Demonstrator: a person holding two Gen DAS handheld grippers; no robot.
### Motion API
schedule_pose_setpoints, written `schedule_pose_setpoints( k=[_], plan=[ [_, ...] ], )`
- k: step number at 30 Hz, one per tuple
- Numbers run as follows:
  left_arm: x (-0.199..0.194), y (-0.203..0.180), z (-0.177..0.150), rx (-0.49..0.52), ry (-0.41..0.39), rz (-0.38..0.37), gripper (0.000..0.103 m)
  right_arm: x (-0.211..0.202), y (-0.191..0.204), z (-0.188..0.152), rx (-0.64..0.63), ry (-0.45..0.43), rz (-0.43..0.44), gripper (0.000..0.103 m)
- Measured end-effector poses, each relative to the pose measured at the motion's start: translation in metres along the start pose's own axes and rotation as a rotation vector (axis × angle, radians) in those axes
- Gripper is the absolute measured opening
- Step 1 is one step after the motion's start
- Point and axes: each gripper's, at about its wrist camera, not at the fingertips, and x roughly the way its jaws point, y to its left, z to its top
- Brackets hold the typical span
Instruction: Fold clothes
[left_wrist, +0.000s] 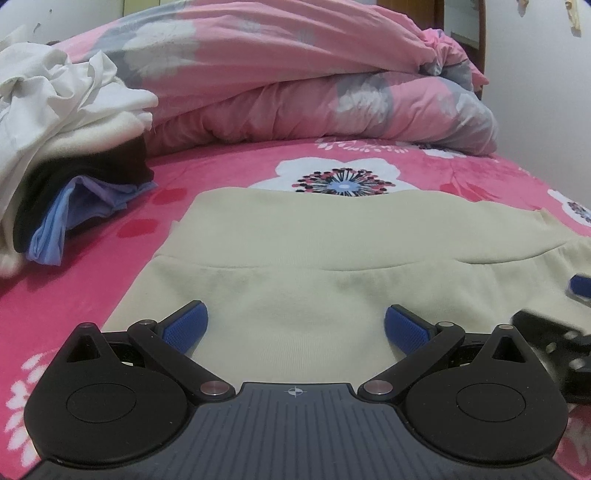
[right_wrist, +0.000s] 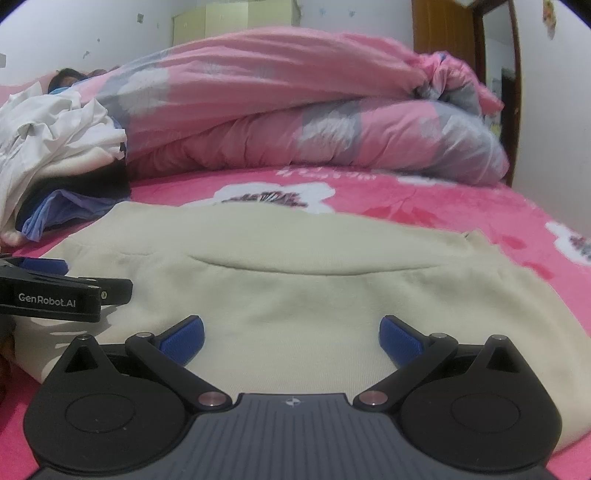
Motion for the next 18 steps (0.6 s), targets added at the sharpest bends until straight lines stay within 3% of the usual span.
schedule_pose_setpoints(
  k=[8, 11, 13, 16, 18],
  plan=[
    [0.000, 0.001, -0.001, -0.001, -0.009, -0.003, 0.103, -0.021, -0.018, 0.037, 0.015, -0.129, -0.080, 0.097],
    [0.000, 0.001, -0.001, -0.002, -0.013, -0.004, 0.103, 0.002, -0.034, 0.046, 0.027, -0.064, -0.105, 0.089],
    [0.000, 0.001, -0.001, -0.002, -0.012, -0.008, 0.103, 0.037, -0.045, 0.030, 0.016, 0.054, -0.131, 0.088],
    [0.000, 0.003, -0.001, -0.007, -0.013, -0.011, 0.103, 0.043, -0.066, 0.026, 0.132, 0.061, -0.066, 0.089],
    [0.000, 0.003, -0.002, -0.009, -0.015, -0.013, 0.103, 0.042, -0.066, 0.031, 0.126, 0.077, -0.068, 0.088]
  ],
)
